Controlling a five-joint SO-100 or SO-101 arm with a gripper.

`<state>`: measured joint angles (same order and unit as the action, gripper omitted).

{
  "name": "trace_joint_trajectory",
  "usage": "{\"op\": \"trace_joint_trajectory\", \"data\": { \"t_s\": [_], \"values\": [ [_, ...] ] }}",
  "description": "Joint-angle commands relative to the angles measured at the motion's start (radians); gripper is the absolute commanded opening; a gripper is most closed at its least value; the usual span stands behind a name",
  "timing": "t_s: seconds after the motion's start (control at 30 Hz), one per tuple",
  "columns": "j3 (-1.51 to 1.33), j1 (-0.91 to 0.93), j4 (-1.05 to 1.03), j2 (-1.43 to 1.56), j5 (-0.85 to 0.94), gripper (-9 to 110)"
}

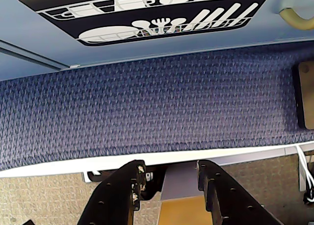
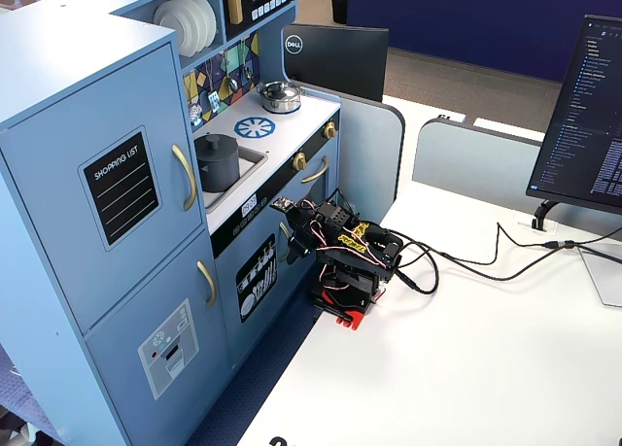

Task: Take off the lid from the gray recipient and place it on the counter

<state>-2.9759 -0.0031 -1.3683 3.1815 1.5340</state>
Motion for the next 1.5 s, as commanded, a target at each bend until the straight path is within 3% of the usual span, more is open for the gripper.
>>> {"op": "trace_joint_trajectory", "data": {
  "t_s": [0.0, 0.4, 0.87, 1.0, 1.1, 1.2, 1.47],
  "values": [
    [-0.026, 0.083, -0.161, -0.003, -0.021, 0],
    [-0.02, 0.086, -0.106, -0.005, -0.025, 0],
    [0.629, 0.046, 0.511, -0.133, 0.064, 0],
    [0.686, 0.029, 0.673, -0.14, 0.092, 0],
    [0.707, 0.037, 0.779, -0.166, 0.046, 13],
    [0.71, 0.046, 0.861, -0.196, 0.054, 18],
    [0.752, 0.055, 1.014, -0.342, 0.063, 21]
  ]
}}
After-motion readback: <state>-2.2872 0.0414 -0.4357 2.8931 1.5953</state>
